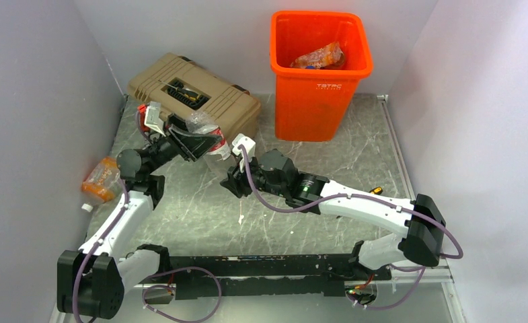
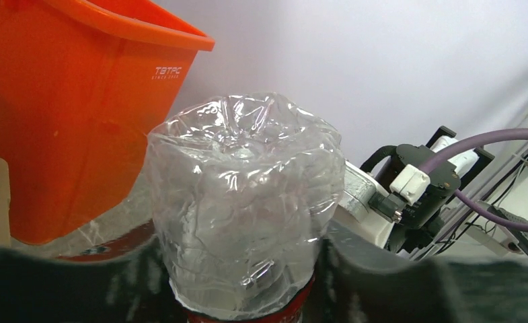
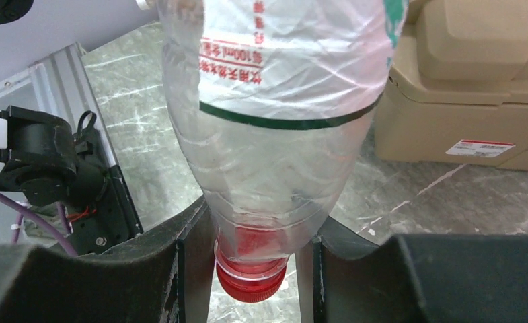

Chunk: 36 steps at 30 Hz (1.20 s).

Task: Put the plastic bottles in the bin
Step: Place the plastic bottle in the trash bin.

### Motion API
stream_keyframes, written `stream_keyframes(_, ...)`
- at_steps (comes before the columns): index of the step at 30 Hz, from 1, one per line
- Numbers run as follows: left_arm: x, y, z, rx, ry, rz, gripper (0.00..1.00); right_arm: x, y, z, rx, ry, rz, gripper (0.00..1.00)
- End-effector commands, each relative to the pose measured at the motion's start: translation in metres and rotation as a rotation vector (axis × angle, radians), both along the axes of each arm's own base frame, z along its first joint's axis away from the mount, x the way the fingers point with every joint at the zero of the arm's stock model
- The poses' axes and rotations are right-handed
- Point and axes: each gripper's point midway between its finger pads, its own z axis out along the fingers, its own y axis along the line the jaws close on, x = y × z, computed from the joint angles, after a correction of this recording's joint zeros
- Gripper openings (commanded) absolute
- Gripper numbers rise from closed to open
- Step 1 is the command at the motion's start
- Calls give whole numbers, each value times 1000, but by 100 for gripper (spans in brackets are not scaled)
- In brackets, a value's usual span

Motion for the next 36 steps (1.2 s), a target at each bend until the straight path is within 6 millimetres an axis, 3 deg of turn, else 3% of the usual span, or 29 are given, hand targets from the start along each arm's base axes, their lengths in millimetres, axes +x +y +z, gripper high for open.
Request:
stream_keyframes(1, -6, -2, 10, -4, -60, -21, 44, 2, 4, 36, 71, -66, -14, 36)
stream_keyframes(3, -6, -1, 11, -5, -66, -15, 36, 2, 2, 39, 82, -64, -26, 56)
stream_keyframes(4, -6, -1, 11, -5, -66, -13, 35, 3, 1, 39, 84, -63, -31, 61)
stream_keyframes(8, -5, 0, 11, -7, -69, 2, 30, 4, -1, 40, 93, -61, -45, 64)
stream_keyframes(11, -5, 1, 11, -9, -70, 10, 27, 4, -2, 38, 96, -54, -53, 75)
stream_keyframes(14, -5, 1, 11, -10, -72, 15, 26, 6, -4, 37, 93, -54, -65, 77)
stream_keyframes(25, -5, 3, 12, -12, -76, 31, 24, 8, -8, 19, 37, -45, -82, 50)
stream_keyframes(28, -5, 3, 12, -13, -75, 27, 24, 8, -8, 16, 29, -43, -82, 32)
stream_keyframes(29, -5, 2, 12, -13, -74, 25, 27, 8, -8, 17, 31, -44, -81, 23)
stream_keyframes(31, -6, 2, 11, -6, -78, 18, 54, 9, -10, 20, 37, -50, -89, 0)
stream_keyframes(33, -7, 2, 11, 1, -77, 20, 75, 11, -15, 26, 41, -65, -107, 0)
stream_keyframes(34, -6, 2, 11, 2, -73, 27, 92, 13, -17, 30, 40, -77, -121, 0)
stream_keyframes(36, -6, 5, 13, -1, -73, 53, 99, 17, -25, 41, 33, -104, -151, 0)
